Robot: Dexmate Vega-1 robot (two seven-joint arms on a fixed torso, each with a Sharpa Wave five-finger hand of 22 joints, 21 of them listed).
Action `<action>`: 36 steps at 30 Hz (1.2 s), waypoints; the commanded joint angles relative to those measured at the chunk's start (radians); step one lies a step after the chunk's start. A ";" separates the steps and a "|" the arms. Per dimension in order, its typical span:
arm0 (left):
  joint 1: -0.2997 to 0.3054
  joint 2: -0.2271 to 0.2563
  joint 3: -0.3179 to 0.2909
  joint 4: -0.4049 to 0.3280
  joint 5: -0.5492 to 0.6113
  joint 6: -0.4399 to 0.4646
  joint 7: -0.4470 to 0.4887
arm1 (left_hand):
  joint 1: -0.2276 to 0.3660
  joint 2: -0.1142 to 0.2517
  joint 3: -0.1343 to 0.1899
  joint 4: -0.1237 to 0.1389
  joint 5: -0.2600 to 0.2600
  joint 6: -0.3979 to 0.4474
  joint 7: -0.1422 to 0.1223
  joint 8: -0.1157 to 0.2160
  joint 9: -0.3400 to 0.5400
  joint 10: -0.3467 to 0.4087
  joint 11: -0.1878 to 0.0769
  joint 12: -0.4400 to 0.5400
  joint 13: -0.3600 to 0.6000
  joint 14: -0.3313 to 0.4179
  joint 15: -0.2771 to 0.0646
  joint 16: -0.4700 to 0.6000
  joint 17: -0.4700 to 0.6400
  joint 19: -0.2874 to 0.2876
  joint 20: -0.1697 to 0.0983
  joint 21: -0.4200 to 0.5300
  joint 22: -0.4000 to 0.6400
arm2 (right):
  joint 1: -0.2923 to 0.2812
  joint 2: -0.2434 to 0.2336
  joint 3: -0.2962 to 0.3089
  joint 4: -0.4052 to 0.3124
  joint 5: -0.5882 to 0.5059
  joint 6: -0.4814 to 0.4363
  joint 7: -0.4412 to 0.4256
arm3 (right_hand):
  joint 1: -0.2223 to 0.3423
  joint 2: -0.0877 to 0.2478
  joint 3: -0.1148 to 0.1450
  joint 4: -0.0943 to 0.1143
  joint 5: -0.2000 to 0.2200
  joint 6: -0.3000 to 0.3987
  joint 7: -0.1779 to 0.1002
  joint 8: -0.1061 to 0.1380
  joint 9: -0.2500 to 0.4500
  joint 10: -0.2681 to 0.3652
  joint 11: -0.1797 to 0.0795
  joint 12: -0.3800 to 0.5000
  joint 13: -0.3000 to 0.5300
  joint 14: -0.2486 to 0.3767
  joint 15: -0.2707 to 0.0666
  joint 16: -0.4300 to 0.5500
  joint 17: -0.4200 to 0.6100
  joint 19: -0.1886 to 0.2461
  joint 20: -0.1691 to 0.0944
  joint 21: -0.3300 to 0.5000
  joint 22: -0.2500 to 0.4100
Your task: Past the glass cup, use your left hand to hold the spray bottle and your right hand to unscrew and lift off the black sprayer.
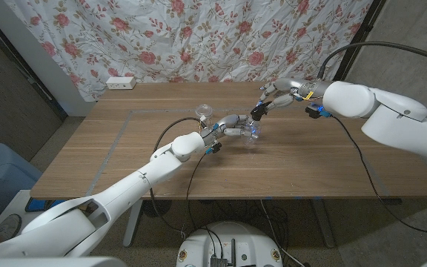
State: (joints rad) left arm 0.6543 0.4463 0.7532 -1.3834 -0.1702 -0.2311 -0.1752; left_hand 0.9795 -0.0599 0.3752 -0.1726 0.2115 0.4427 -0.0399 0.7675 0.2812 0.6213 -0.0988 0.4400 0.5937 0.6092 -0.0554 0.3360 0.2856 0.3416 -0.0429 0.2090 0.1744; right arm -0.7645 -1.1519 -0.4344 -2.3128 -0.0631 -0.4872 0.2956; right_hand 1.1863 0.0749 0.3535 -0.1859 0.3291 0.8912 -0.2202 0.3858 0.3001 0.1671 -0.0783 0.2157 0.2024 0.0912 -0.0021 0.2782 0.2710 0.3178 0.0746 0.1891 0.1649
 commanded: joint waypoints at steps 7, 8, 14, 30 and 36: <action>-0.007 -0.004 0.003 0.008 -0.001 0.000 -0.004 | 0.016 0.155 0.007 0.002 0.001 0.022 -0.018 0.085 0.000 0.054 -0.043 -0.002 0.002 0.007 -0.138 -0.002 0.004 0.009 -0.040 -0.003 0.004 | -0.004 -0.001 -0.002 0.021 0.011 0.030 -0.028 | 0.029 0.023 0.003 0.010 0.004 0.080 0.000 0.041 0.015 0.036 -0.020 0.013 0.002 0.007 -0.024 0.016 0.012 0.001 -0.016 0.002 0.003; -0.006 -0.003 0.003 0.006 0.000 0.001 -0.003 | 0.015 0.155 0.007 0.002 0.001 0.021 -0.018 0.085 0.000 0.054 -0.042 -0.002 0.002 0.008 -0.138 -0.002 0.004 0.009 -0.040 -0.003 0.004 | -0.004 -0.002 -0.001 0.022 0.012 0.032 -0.028 | 0.031 0.024 0.003 0.010 0.004 0.086 0.000 0.044 0.016 0.039 -0.021 0.014 0.002 0.008 -0.025 0.017 0.013 0.001 -0.017 0.002 0.003; -0.002 -0.001 0.002 -0.002 0.001 0.005 0.002 | 0.015 0.156 0.007 0.002 0.001 0.020 -0.017 0.086 -0.001 0.055 -0.043 -0.003 0.003 0.009 -0.138 -0.001 0.004 0.008 -0.039 -0.003 0.004 | -0.001 -0.004 -0.001 0.023 0.008 0.037 -0.027 | 0.050 0.037 0.008 0.009 0.006 0.121 0.000 0.057 0.013 0.049 -0.030 0.014 0.002 0.007 -0.035 0.023 0.021 -0.003 -0.023 0.000 0.003; -0.005 -0.005 0.005 0.004 0.004 -0.002 0.001 | 0.014 0.160 0.009 0.002 0.001 0.017 -0.016 0.089 -0.002 0.057 -0.041 -0.005 0.005 0.007 -0.136 -0.003 0.005 0.008 -0.037 -0.003 0.004 | 0.000 -0.006 0.004 0.022 0.012 0.043 -0.021 | 0.075 0.051 0.011 0.009 0.009 0.180 0.001 0.075 0.003 0.080 -0.040 0.020 0.001 0.011 -0.052 0.034 0.032 -0.011 -0.027 -0.002 0.003; -0.008 -0.007 0.005 0.009 0.003 -0.005 -0.001 | 0.014 0.159 0.010 0.002 0.001 0.019 -0.017 0.091 -0.002 0.058 -0.041 -0.005 0.006 0.008 -0.137 -0.005 0.004 0.008 -0.038 -0.003 0.004 | 0.001 -0.003 0.004 0.023 0.012 0.048 -0.024 | 0.082 0.047 0.011 0.005 0.009 0.185 0.000 0.076 0.000 0.080 -0.042 0.018 0.001 0.010 -0.050 0.035 0.034 -0.015 -0.023 -0.002 0.003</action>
State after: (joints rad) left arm 0.6515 0.4423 0.7571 -1.3831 -0.1679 -0.2298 -0.1739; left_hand 0.9795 -0.0599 0.3752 -0.1726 0.2115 0.4410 -0.0417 0.7675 0.2767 0.6272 -0.1002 0.4285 0.5958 0.6129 -0.0591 0.3360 0.2854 0.3416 -0.0429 0.2090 0.1744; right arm -0.7653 -1.1563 -0.4340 -2.2908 -0.0537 -0.4451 0.2721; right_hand 1.2544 0.1277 0.3565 -0.1777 0.3330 1.0654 -0.2204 0.4531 0.3014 0.2396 -0.1197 0.2306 0.2023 0.0984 -0.0342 0.3084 0.2997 0.3067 0.0497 0.1891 0.1649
